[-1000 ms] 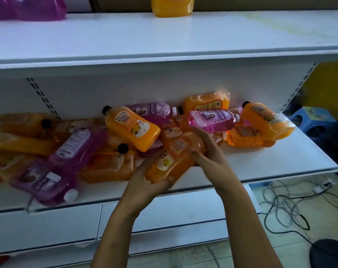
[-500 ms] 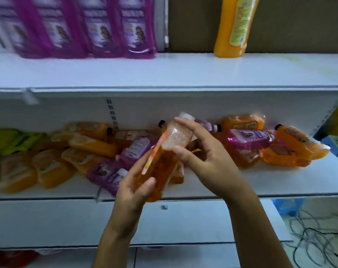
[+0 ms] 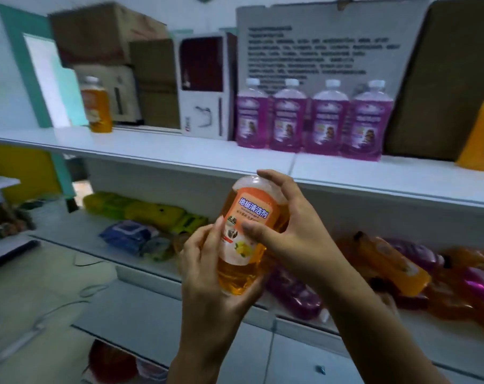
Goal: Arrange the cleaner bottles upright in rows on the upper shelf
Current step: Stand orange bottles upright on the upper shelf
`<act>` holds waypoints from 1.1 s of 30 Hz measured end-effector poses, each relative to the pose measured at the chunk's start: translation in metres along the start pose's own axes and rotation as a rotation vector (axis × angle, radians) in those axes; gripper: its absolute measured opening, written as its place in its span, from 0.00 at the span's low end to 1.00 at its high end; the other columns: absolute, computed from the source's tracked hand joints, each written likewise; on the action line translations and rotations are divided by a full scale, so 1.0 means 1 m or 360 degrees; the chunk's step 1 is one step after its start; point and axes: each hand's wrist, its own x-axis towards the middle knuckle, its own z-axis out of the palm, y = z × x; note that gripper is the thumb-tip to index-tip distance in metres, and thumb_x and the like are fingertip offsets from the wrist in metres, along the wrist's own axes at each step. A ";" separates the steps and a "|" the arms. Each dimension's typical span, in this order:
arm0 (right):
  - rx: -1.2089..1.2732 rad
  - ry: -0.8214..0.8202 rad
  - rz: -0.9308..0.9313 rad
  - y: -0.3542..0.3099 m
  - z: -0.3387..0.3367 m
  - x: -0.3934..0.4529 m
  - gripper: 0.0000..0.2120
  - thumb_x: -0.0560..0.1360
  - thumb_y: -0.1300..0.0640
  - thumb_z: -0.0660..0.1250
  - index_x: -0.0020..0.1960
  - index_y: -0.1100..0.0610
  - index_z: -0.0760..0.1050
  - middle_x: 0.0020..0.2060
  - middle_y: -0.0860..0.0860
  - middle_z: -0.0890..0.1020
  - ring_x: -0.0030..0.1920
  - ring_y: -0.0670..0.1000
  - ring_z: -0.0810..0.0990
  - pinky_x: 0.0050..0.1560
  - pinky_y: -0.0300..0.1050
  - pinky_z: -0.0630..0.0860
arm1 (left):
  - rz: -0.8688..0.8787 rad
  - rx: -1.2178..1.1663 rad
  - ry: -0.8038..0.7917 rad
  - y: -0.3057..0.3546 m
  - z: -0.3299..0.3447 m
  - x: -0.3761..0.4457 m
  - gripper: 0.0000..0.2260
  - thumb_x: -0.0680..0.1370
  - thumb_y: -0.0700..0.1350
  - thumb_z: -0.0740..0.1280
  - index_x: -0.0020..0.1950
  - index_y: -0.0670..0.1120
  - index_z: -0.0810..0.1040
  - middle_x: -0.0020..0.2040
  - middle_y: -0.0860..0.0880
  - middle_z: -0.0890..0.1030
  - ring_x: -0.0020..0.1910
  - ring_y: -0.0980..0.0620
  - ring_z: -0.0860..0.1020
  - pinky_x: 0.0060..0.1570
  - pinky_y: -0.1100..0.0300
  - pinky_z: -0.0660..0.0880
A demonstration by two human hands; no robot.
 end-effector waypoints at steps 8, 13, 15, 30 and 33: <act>0.0152 -0.0408 -0.0336 -0.046 0.053 0.058 0.32 0.72 0.67 0.75 0.69 0.45 0.68 0.63 0.49 0.74 0.55 0.52 0.84 0.50 0.47 0.83 | -0.0060 -0.0223 -0.0270 -0.020 -0.096 0.058 0.46 0.64 0.59 0.77 0.76 0.63 0.55 0.68 0.60 0.69 0.66 0.59 0.73 0.57 0.61 0.78; 0.0116 -0.0514 -0.0481 -0.054 0.076 0.103 0.31 0.71 0.64 0.73 0.70 0.48 0.67 0.62 0.49 0.75 0.57 0.52 0.83 0.52 0.47 0.83 | -0.0188 -0.0335 -0.0381 -0.041 -0.123 0.101 0.44 0.65 0.57 0.77 0.76 0.57 0.59 0.63 0.58 0.77 0.60 0.58 0.78 0.56 0.57 0.79; 0.0060 -0.0486 -0.0537 -0.057 0.087 0.125 0.32 0.71 0.60 0.73 0.70 0.48 0.66 0.62 0.51 0.75 0.58 0.53 0.82 0.52 0.50 0.83 | -0.0171 -0.0285 -0.0320 -0.050 -0.128 0.120 0.43 0.66 0.57 0.77 0.76 0.55 0.60 0.61 0.59 0.77 0.60 0.61 0.78 0.57 0.60 0.78; -0.0317 -0.0353 -0.0742 -0.017 0.176 0.323 0.33 0.74 0.69 0.71 0.72 0.48 0.65 0.68 0.53 0.68 0.65 0.50 0.75 0.51 0.37 0.81 | -0.0061 -0.0073 -0.0473 -0.177 -0.166 0.302 0.36 0.68 0.56 0.71 0.73 0.53 0.59 0.60 0.62 0.77 0.57 0.65 0.77 0.54 0.72 0.75; -0.0423 -0.0334 -0.0791 -0.002 0.200 0.356 0.33 0.74 0.69 0.72 0.73 0.49 0.66 0.69 0.50 0.68 0.69 0.49 0.72 0.54 0.37 0.80 | -0.0108 0.0005 -0.0511 -0.208 -0.176 0.329 0.33 0.69 0.54 0.73 0.68 0.55 0.59 0.56 0.65 0.75 0.54 0.68 0.75 0.51 0.74 0.72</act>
